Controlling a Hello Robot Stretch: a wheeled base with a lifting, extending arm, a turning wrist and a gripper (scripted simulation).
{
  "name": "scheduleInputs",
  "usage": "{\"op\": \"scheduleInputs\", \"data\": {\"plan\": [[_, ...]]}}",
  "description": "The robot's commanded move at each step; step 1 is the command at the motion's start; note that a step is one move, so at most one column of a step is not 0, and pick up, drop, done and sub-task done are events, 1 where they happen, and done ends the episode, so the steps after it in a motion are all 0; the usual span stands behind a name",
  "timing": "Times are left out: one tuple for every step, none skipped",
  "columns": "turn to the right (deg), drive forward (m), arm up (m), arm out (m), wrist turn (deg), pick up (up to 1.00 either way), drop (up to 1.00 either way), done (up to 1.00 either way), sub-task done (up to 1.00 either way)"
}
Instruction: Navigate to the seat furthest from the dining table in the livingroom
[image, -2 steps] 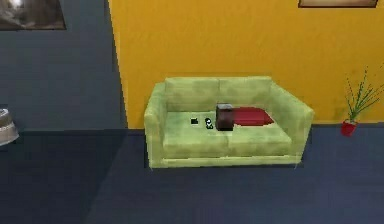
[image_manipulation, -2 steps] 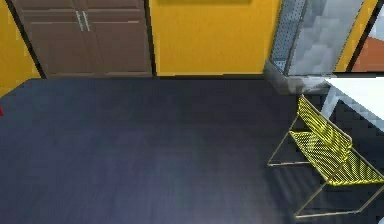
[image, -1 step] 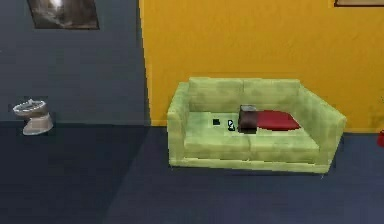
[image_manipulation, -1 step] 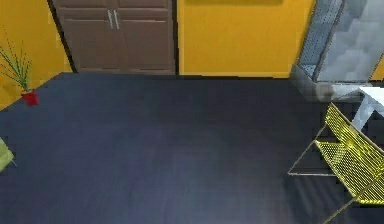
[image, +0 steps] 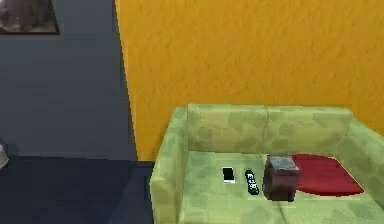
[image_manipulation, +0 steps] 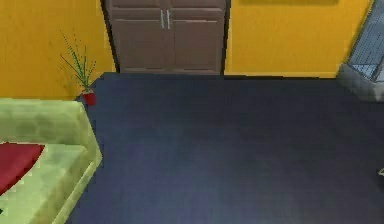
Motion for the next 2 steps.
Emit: {"op": "scheduleInputs", "data": {"plan": [[24.0,0.0,0.0,0.0,0.0,0.0,0.0,0.0,0.0],[0.0,0.0,0.0,0.0,0.0,0.0,0.0,1.0,0.0]]}}
